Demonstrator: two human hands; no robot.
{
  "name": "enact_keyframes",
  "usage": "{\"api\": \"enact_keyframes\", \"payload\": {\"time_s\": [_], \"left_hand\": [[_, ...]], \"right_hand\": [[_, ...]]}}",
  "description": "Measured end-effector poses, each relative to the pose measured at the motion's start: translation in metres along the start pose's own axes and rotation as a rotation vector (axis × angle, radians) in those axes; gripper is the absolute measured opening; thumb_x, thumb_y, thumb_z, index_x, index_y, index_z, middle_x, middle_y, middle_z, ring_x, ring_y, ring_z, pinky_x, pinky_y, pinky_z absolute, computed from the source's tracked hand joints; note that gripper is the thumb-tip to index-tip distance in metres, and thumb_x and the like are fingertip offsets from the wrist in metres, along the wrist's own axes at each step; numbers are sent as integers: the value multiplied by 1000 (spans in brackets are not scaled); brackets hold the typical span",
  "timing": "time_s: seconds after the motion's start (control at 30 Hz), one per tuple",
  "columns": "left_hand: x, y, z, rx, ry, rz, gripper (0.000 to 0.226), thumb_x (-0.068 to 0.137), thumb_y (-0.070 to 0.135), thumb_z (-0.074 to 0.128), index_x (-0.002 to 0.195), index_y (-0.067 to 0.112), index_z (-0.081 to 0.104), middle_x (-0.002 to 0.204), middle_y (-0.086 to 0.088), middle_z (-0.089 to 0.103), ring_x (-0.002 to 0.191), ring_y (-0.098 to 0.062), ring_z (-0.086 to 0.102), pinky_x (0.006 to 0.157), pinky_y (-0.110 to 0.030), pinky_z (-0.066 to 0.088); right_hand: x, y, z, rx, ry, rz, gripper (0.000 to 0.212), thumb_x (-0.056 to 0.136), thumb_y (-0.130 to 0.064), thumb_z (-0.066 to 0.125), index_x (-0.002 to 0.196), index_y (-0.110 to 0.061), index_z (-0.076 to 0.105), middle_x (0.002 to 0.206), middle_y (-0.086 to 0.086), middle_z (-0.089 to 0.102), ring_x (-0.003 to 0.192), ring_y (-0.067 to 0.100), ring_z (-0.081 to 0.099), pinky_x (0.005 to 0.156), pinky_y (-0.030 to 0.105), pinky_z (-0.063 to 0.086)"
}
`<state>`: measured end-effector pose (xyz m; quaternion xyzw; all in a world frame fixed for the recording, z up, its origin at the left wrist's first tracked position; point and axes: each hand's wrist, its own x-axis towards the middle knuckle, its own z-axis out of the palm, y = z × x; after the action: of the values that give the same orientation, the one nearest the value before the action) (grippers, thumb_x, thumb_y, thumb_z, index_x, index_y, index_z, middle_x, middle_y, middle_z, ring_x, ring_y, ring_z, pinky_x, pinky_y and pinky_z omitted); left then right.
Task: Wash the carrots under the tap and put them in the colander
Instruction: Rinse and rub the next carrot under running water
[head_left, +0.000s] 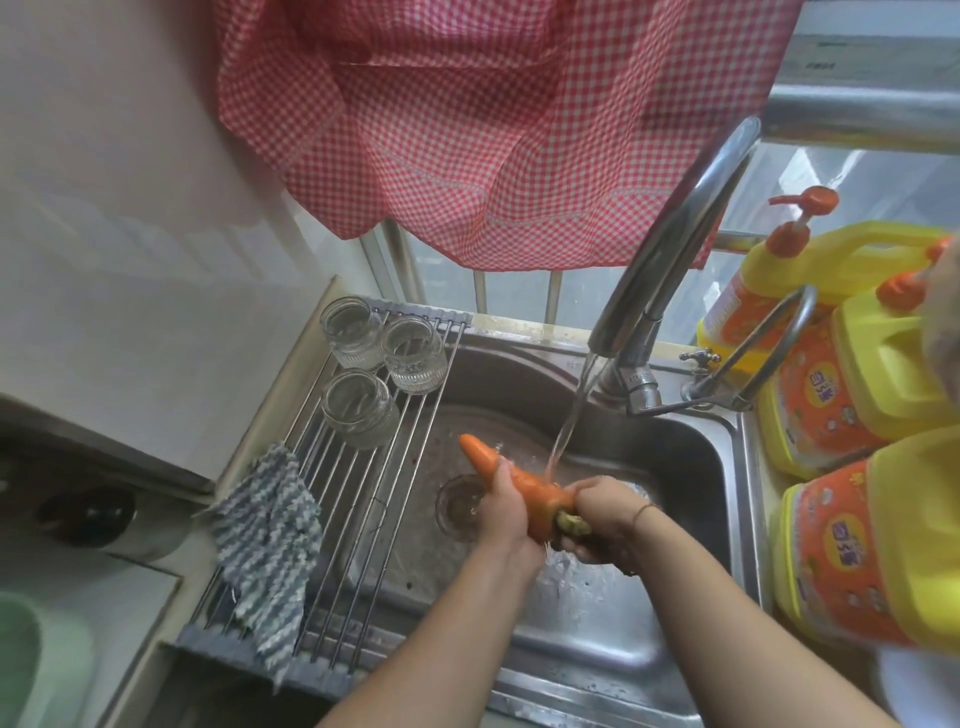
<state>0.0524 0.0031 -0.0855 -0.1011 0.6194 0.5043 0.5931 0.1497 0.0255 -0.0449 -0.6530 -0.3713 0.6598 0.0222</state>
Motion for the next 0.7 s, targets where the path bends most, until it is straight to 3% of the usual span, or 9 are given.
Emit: {"api": "enact_keyframes", "payload": {"time_s": [0.13, 0.2, 0.27, 0.33, 0.4, 0.47, 0.53, 0.6, 0.7], "left_hand": [[6, 3, -1, -29, -51, -123, 92, 84, 78, 41, 123, -3, 59, 117, -23, 67, 95, -36, 70, 63, -44, 60], [2, 8, -1, -37, -53, -123, 80, 92, 71, 36, 112, -2, 60, 106, -21, 69, 87, -34, 68, 58, -39, 56], [9, 6, -4, -4, -48, -114, 72, 98, 63, 29, 100, -1, 62, 93, -16, 68, 83, -32, 66, 64, -38, 52], [13, 2, -6, -1, -69, -126, 82, 96, 69, 24, 104, -2, 65, 89, -16, 71, 85, -32, 69, 72, -39, 55], [17, -2, -8, -18, -73, -146, 86, 93, 73, 23, 110, 1, 66, 97, -16, 73, 82, -31, 71, 64, -36, 57], [15, -4, -10, -5, -74, -146, 76, 96, 68, 29, 119, 3, 64, 111, -16, 71, 83, -30, 71, 57, -32, 55], [12, -4, -10, 22, -96, -111, 66, 97, 59, 42, 121, 1, 63, 115, -18, 70, 90, -30, 70, 64, -34, 55], [8, -4, -10, 48, -207, -78, 63, 91, 55, 55, 119, -1, 65, 113, -19, 70, 98, -30, 70, 74, -36, 57], [-2, 4, -10, 53, -342, -60, 50, 74, 46, 72, 104, 6, 67, 98, -15, 69, 86, -24, 70, 77, -34, 59]], "right_hand": [[-14, 9, 5, 251, -41, -107, 26, 100, -18, 42, 104, -5, 64, 75, 19, 70, 51, 28, 65, 40, 26, 49], [-22, 14, 8, 352, -94, -118, 42, 102, -43, 40, 109, -8, 62, 88, 21, 70, 58, 32, 67, 43, 29, 52], [-31, 14, 11, 310, -93, -166, 48, 97, -49, 46, 106, -5, 64, 88, 20, 69, 63, 33, 67, 48, 33, 56], [-35, 15, 17, 193, 23, -260, 39, 92, -39, 61, 94, -1, 68, 77, 16, 69, 61, 29, 68, 57, 41, 60], [-31, 19, 23, 83, 227, -392, 25, 82, -34, 73, 87, -9, 72, 70, 6, 72, 60, 21, 69, 65, 41, 61], [-25, 25, 27, -102, 399, -517, 32, 72, -35, 80, 99, -20, 73, 81, -5, 74, 71, 9, 68, 69, 19, 54], [-25, 29, 31, -229, 491, -604, 52, 67, -24, 84, 116, -27, 68, 96, -11, 72, 83, 4, 64, 72, 5, 42], [-25, 34, 33, -279, 508, -714, 63, 63, -8, 80, 120, -29, 65, 101, -19, 66, 93, 7, 64, 77, 7, 43], [-18, 41, 37, -255, 573, -807, 62, 60, -2, 79, 115, -27, 64, 104, -20, 61, 96, 10, 61, 83, 18, 44]]}}
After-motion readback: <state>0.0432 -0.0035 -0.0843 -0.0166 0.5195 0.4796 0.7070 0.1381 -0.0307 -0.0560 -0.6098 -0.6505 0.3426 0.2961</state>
